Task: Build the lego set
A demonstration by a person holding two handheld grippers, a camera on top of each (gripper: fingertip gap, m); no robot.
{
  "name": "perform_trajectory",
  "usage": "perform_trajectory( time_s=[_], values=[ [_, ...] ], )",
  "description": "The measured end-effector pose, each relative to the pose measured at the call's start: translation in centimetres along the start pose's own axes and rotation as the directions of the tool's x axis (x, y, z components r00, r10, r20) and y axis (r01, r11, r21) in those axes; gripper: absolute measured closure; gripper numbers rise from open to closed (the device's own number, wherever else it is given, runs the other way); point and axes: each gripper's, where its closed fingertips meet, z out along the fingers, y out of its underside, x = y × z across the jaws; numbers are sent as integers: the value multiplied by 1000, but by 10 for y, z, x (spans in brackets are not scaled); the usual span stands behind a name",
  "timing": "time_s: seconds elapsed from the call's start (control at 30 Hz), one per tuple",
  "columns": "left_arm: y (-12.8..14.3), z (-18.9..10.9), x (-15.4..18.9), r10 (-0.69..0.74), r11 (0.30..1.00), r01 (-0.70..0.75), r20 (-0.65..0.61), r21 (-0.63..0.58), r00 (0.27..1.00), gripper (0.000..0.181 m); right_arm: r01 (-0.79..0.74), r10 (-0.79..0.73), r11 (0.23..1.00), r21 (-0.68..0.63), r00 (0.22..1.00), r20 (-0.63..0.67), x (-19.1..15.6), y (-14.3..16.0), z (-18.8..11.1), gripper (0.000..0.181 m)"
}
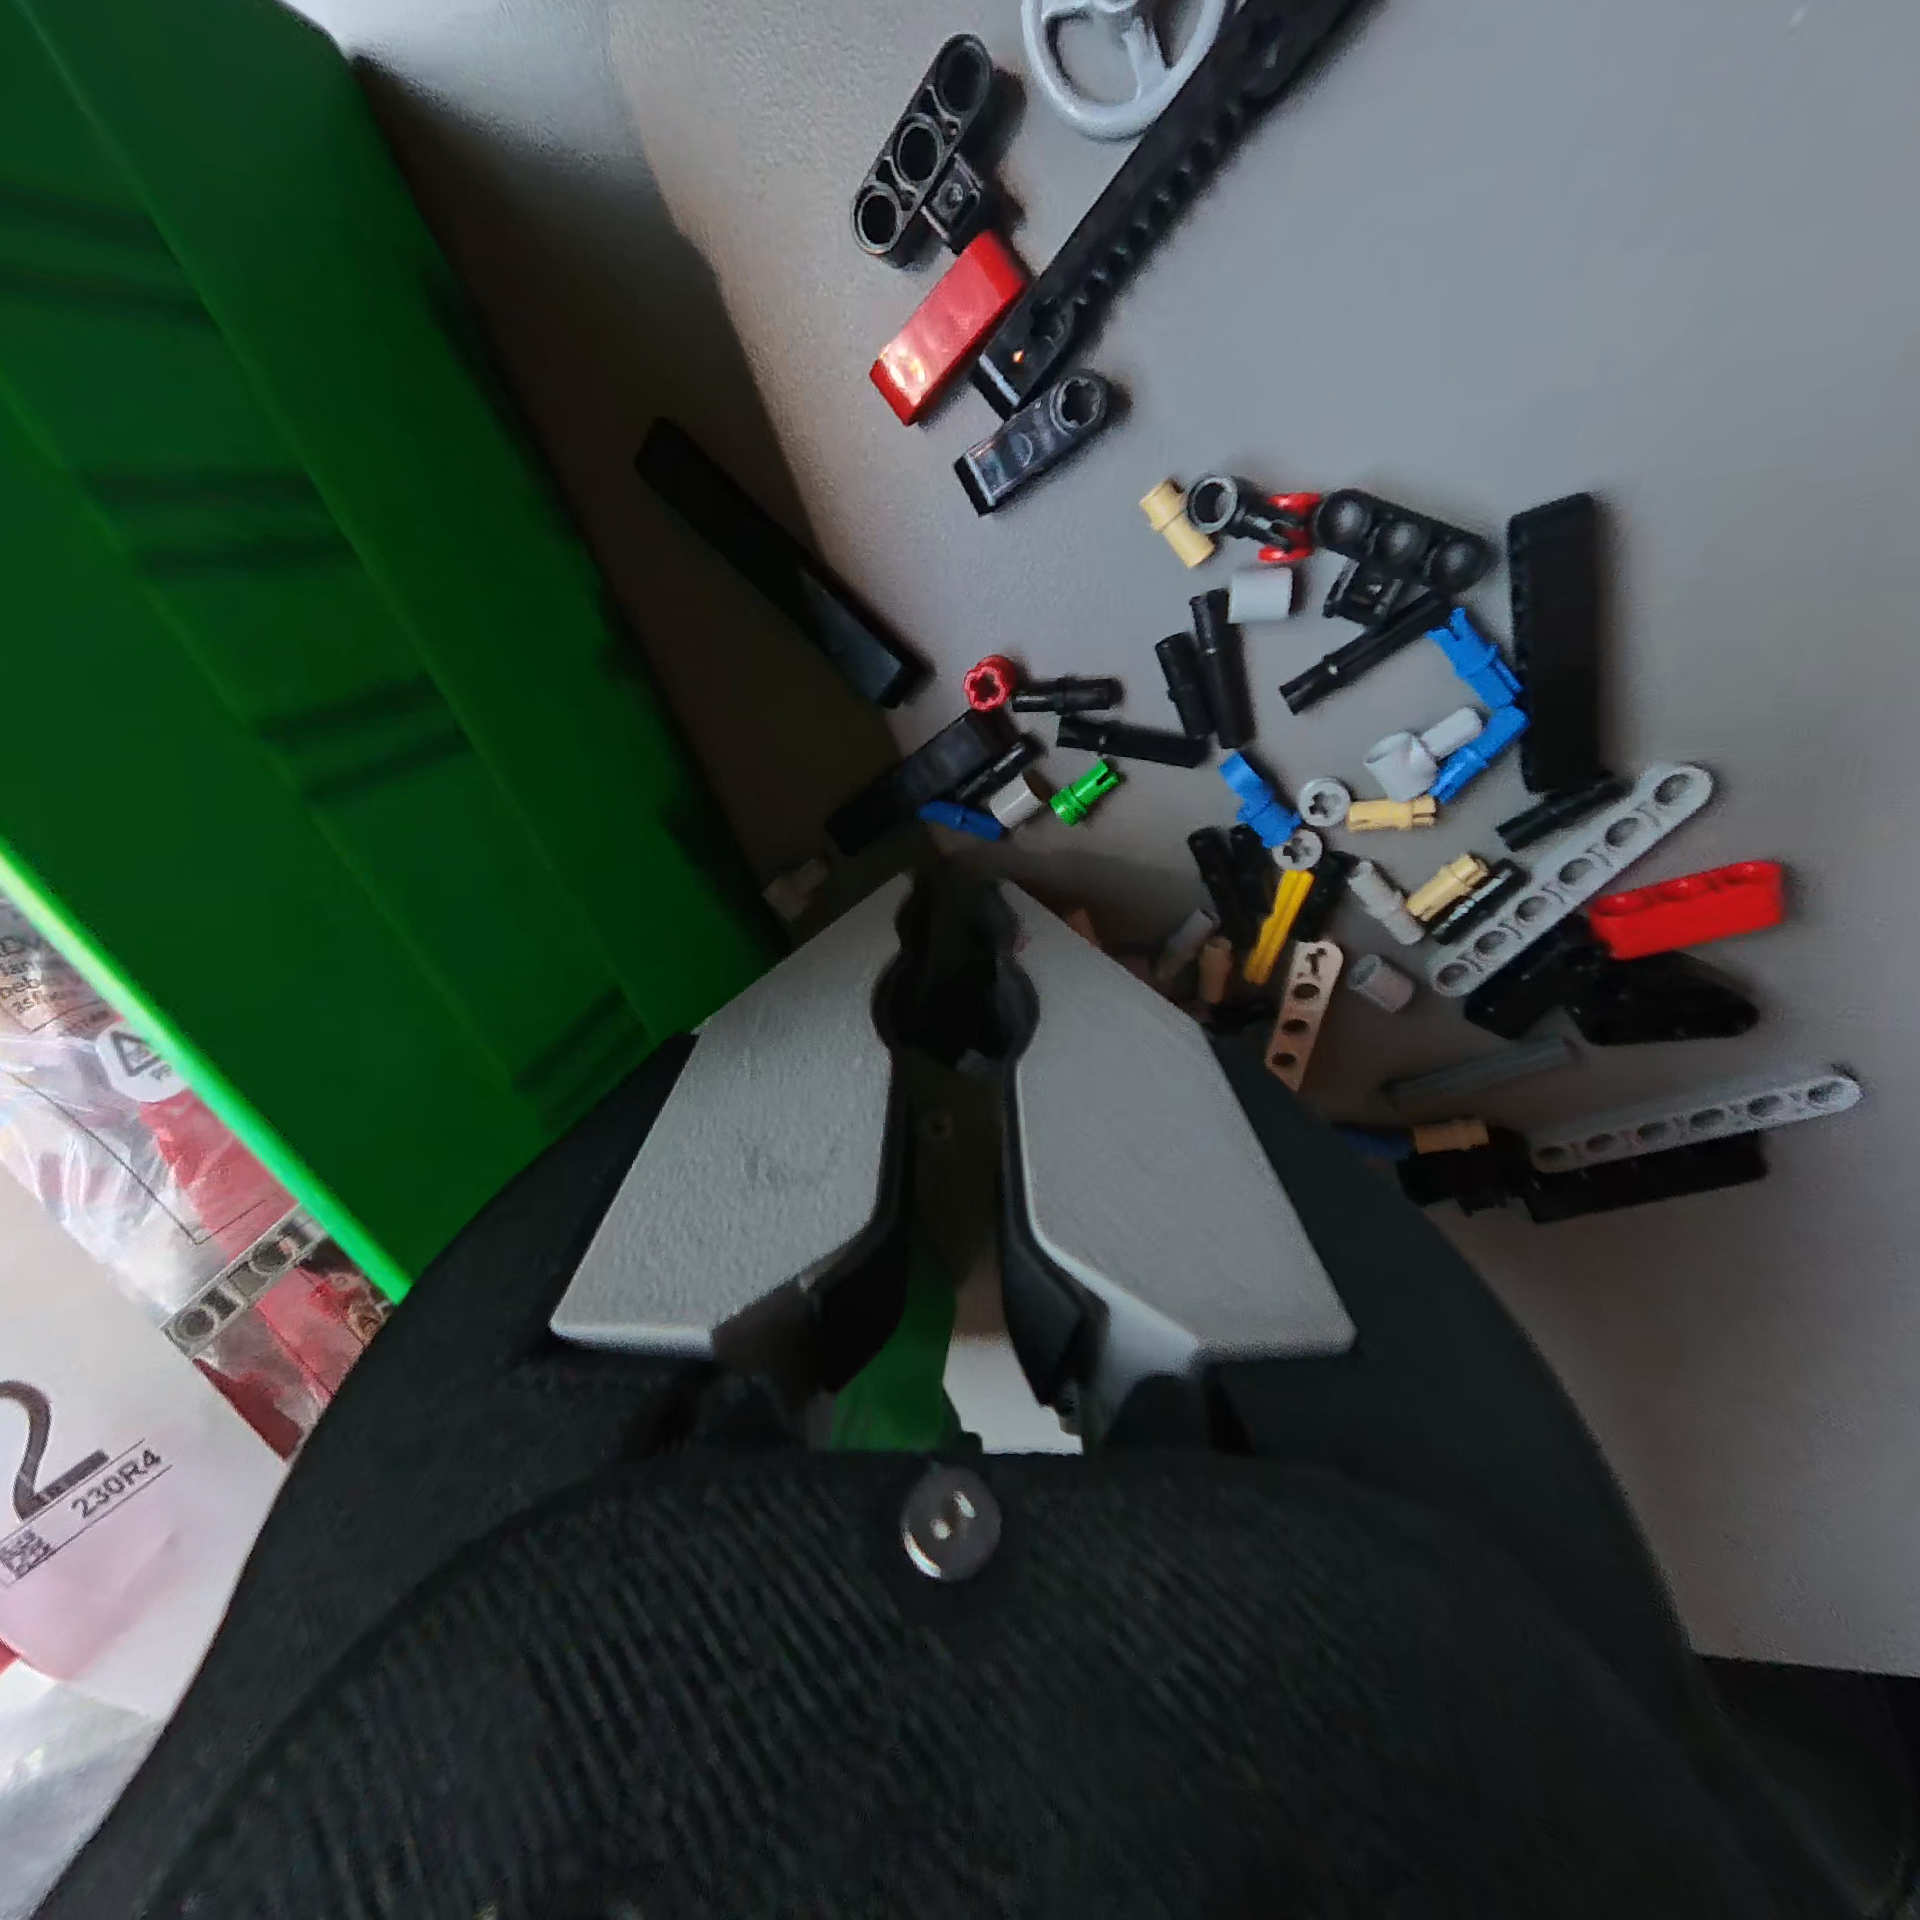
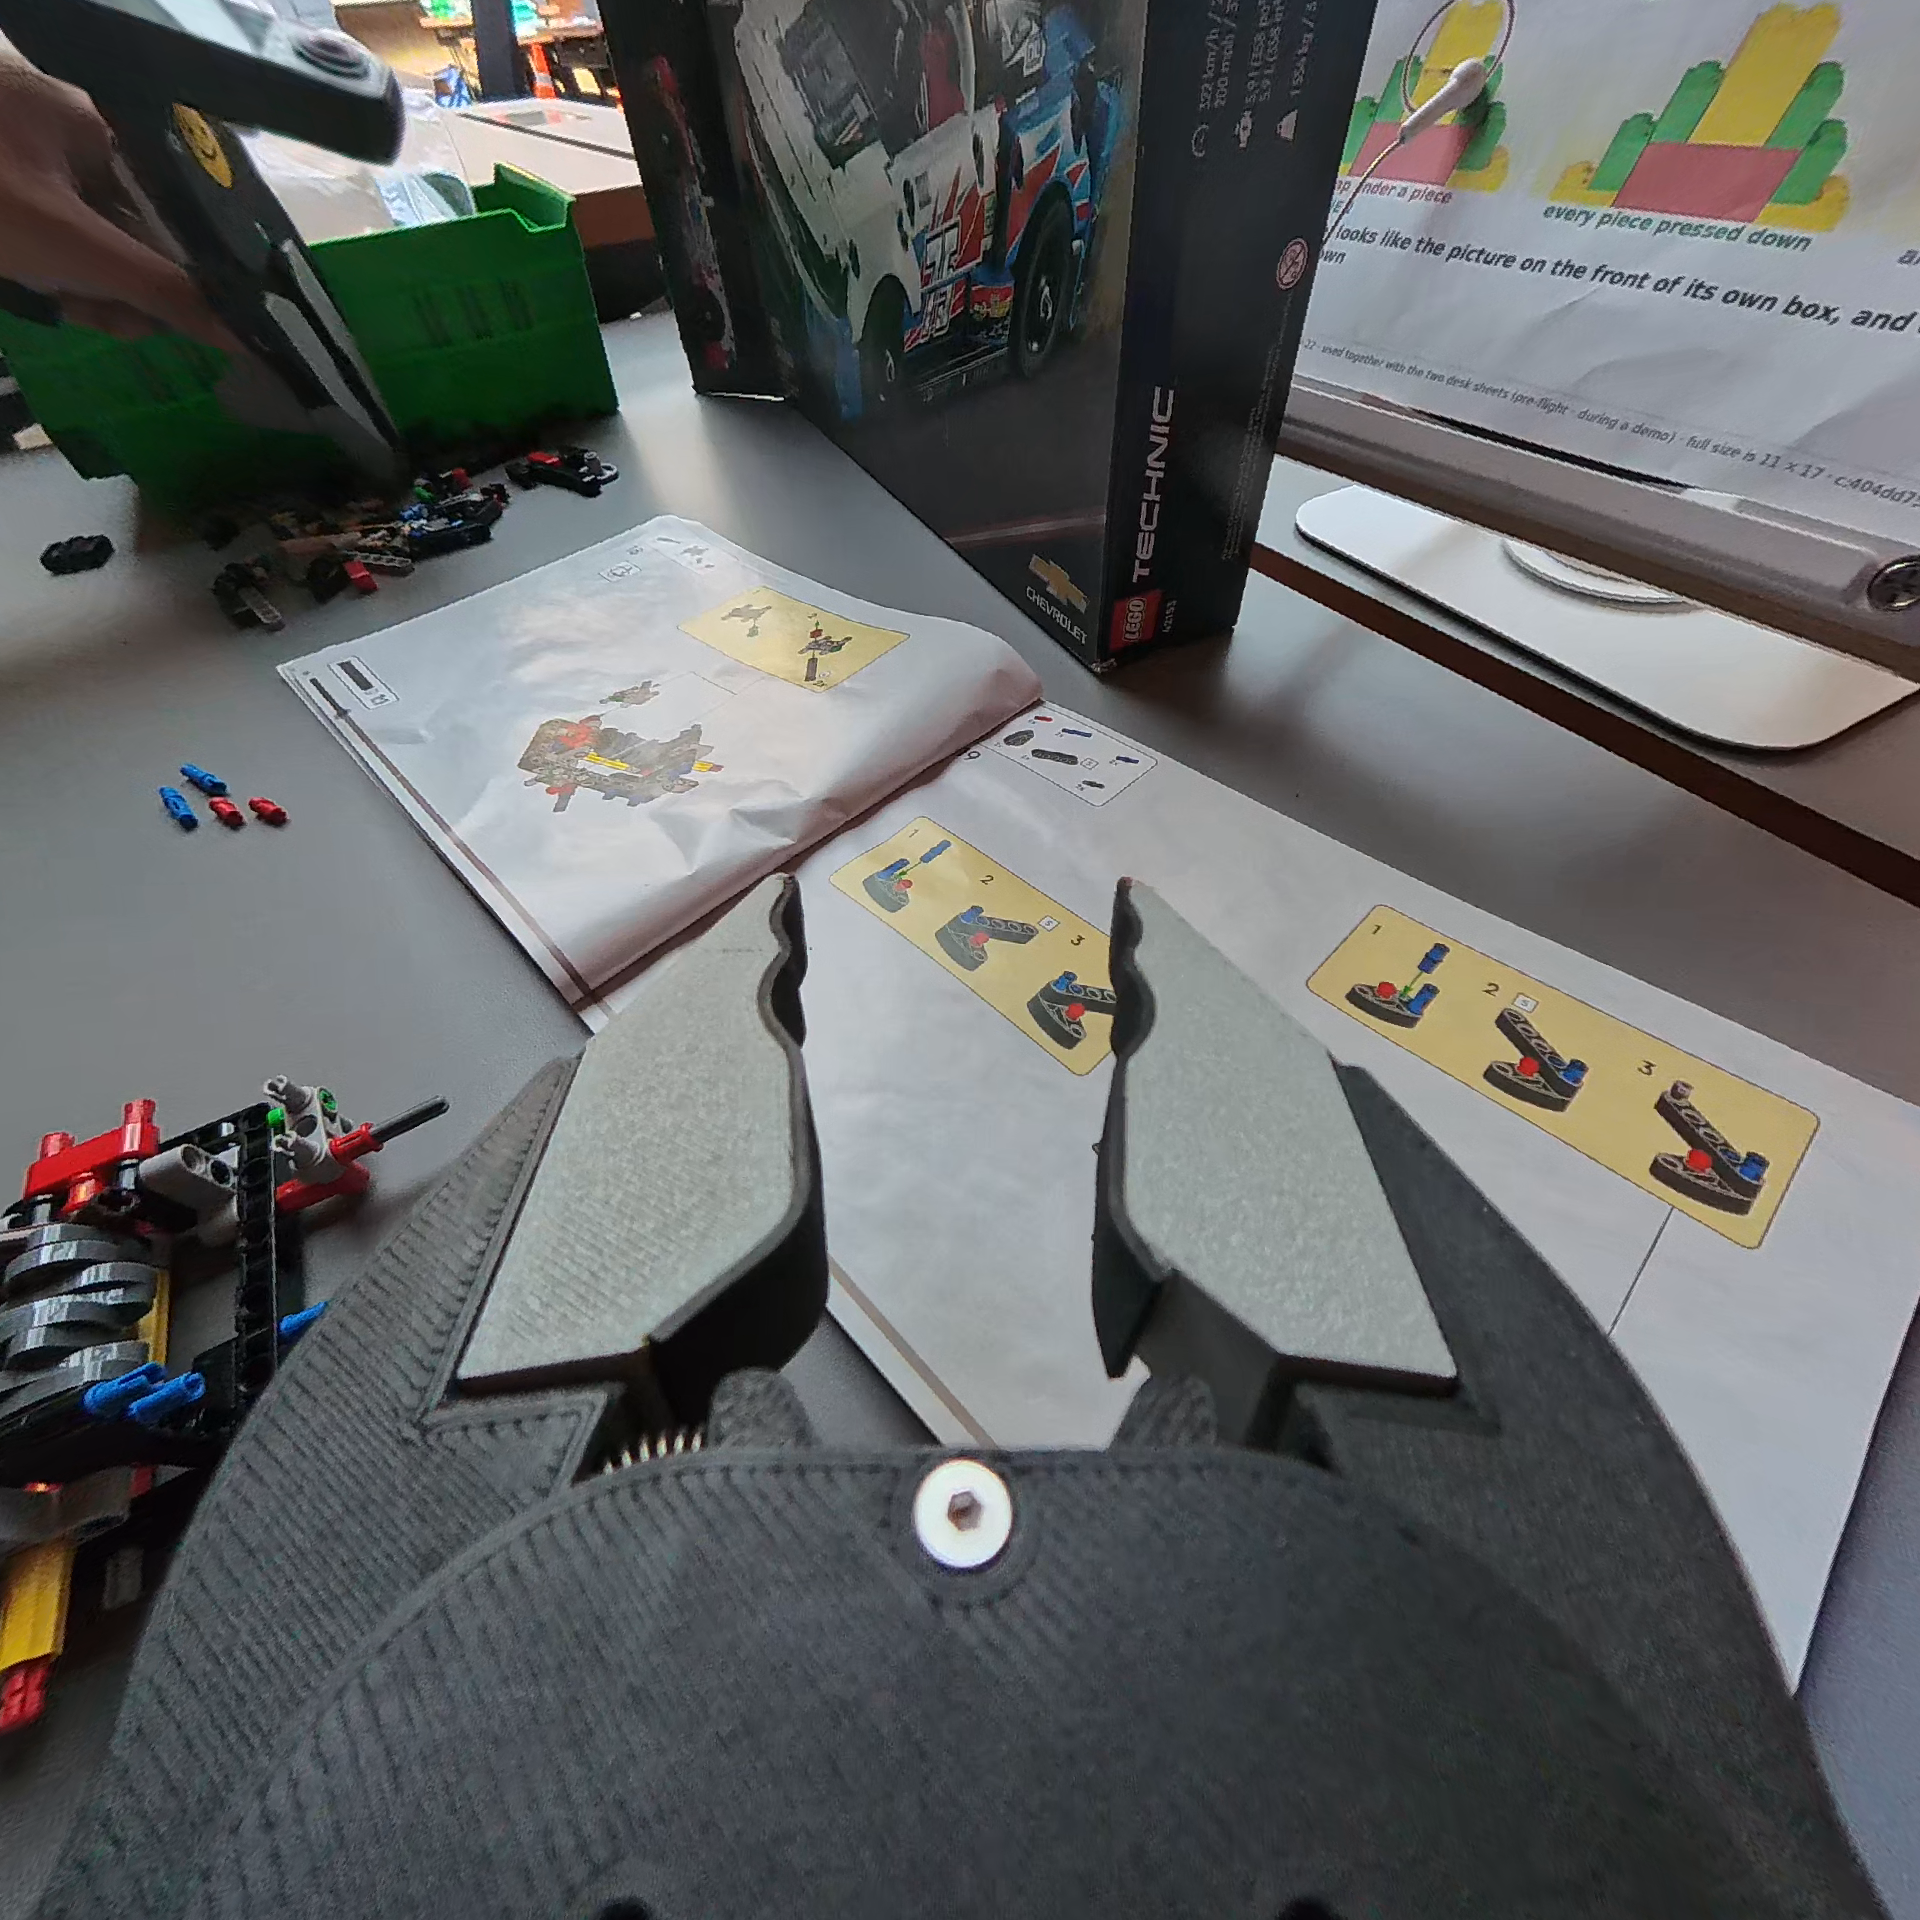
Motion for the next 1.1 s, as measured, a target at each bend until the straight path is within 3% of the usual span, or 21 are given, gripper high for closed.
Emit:
perform_trajectory(
  time_s=[0.2,1.1],
  values=[
    [-10,-6,-4,-44,997,45,-16,67,999,162,4,-4,1000,-7,1000,2,-1,1,1,125],
    [-12,-1,-9,-73,997,72,25,39,997,160,-1,1,1000,-9,1000,-1,0,1,1,129]
  ],
)
